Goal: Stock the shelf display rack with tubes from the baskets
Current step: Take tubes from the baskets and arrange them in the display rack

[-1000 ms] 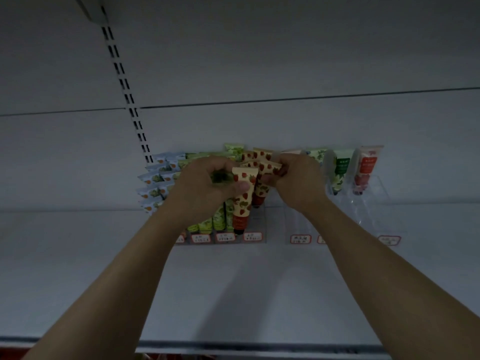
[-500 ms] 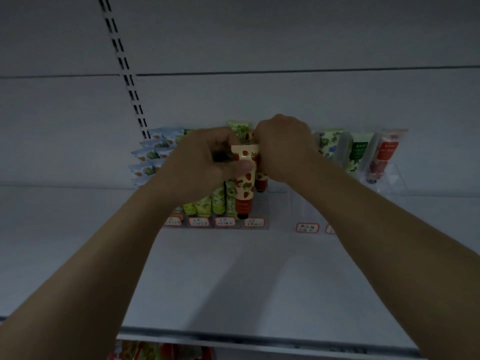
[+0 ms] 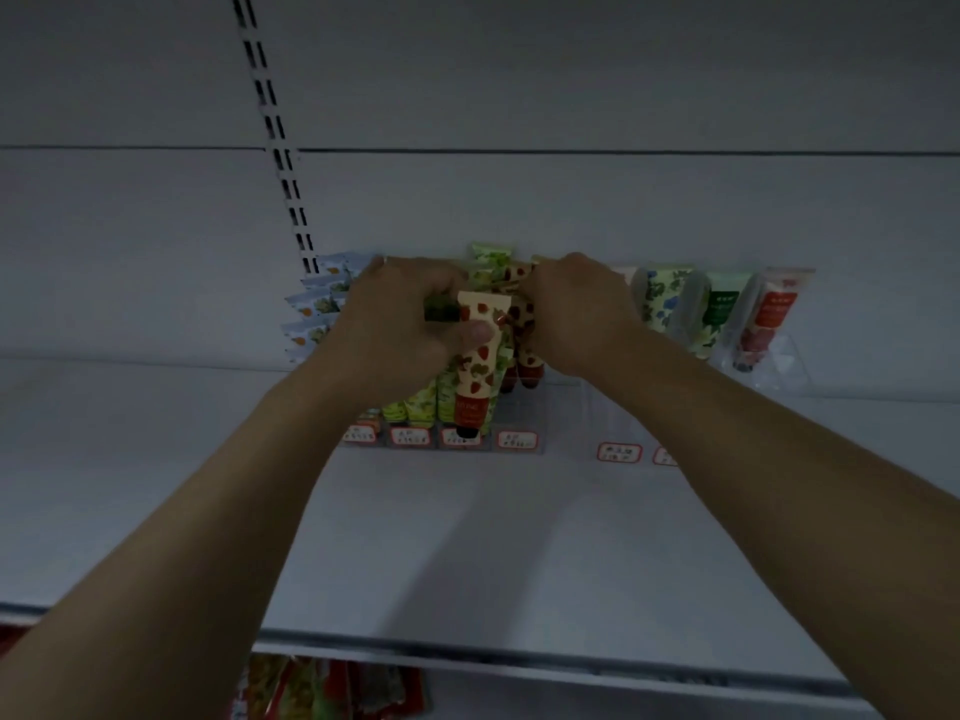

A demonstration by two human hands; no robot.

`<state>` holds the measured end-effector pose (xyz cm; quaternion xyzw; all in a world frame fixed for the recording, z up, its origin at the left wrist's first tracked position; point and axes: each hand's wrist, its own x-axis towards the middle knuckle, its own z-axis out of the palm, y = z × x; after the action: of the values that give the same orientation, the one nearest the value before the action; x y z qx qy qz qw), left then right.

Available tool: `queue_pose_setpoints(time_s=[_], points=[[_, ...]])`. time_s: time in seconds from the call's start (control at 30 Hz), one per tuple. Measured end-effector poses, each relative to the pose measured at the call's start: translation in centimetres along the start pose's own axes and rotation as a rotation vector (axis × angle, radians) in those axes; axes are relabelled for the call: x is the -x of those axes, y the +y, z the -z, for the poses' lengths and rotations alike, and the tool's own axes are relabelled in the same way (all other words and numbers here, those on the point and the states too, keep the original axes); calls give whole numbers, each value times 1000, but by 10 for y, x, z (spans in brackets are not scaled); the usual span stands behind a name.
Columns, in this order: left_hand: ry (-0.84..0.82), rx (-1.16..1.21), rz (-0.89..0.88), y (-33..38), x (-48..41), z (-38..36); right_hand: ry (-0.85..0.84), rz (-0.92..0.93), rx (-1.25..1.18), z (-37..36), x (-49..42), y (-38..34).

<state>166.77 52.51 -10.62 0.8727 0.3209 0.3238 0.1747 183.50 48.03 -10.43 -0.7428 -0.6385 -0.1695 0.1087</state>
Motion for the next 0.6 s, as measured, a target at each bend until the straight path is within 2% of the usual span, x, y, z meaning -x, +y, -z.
queue_pose_setpoints(time_s=[0.3,0.43,0.47,0.53,0.6], points=[[27,-13,20,8,10,0,-82,-60,36,8,9,-12],[145,28,41,31,14,7,-47,-50,28,23,25,-8],[173,66,40,36,14,8,11,-41,-12,30,32,-5],[215,123,28,43,13,8,66,-19,-263,51,47,0],[232,127,19,48,11,2,-11,1,-548,67,59,1]])
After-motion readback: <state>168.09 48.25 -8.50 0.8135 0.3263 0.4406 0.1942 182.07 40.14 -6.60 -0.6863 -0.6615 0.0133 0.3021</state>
